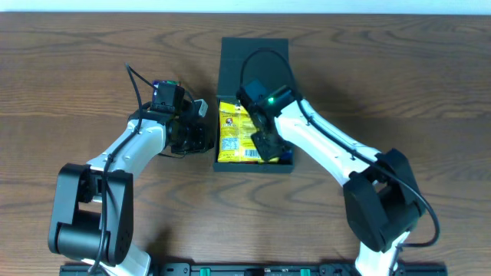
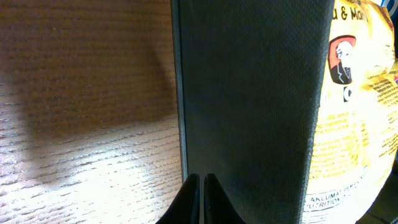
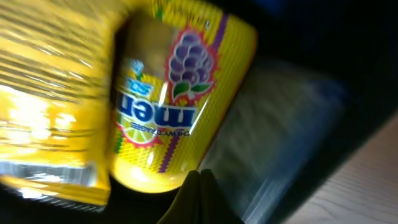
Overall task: Pack container
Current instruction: 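Lower the blue pack into the box's right edge and release, then raise the right gripper to the box lid's right edge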
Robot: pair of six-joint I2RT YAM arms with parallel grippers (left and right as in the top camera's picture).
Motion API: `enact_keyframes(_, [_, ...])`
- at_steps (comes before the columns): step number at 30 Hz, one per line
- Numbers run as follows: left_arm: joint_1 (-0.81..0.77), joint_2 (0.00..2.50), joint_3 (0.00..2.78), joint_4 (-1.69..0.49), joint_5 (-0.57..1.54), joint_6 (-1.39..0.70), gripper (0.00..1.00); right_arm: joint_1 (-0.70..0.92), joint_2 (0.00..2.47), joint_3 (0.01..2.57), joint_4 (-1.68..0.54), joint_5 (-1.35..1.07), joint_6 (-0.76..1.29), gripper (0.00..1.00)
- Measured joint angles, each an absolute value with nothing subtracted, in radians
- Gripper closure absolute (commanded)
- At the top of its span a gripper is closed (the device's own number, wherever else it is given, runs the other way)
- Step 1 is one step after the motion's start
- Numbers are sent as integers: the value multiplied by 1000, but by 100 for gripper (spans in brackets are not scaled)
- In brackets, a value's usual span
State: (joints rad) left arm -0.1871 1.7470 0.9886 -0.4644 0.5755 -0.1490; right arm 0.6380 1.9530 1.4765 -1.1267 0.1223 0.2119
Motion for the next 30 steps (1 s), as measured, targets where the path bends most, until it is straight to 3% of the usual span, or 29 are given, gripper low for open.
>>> enact_keyframes(16, [-187,1747,989,-464,575,-149,94,618,1953,1547,-1099,165,223,98])
enact_keyframes(26, [-187,1747,1005,-468,573,-149,94,422,1951,1589,-976,-61,196,98])
enact_keyframes(28, [-187,1747,1045,-476,559,-149,94,364,1951,1589,-950,-134,175,88])
enact_keyframes(29, [-187,1747,1076,-492,538,-150,94,339,1951,1589,-933,-178,155,77])
enact_keyframes(30, [-187,1747,1100,-503,517,-150,94,319,1951,1589,-923,-209,149,56])
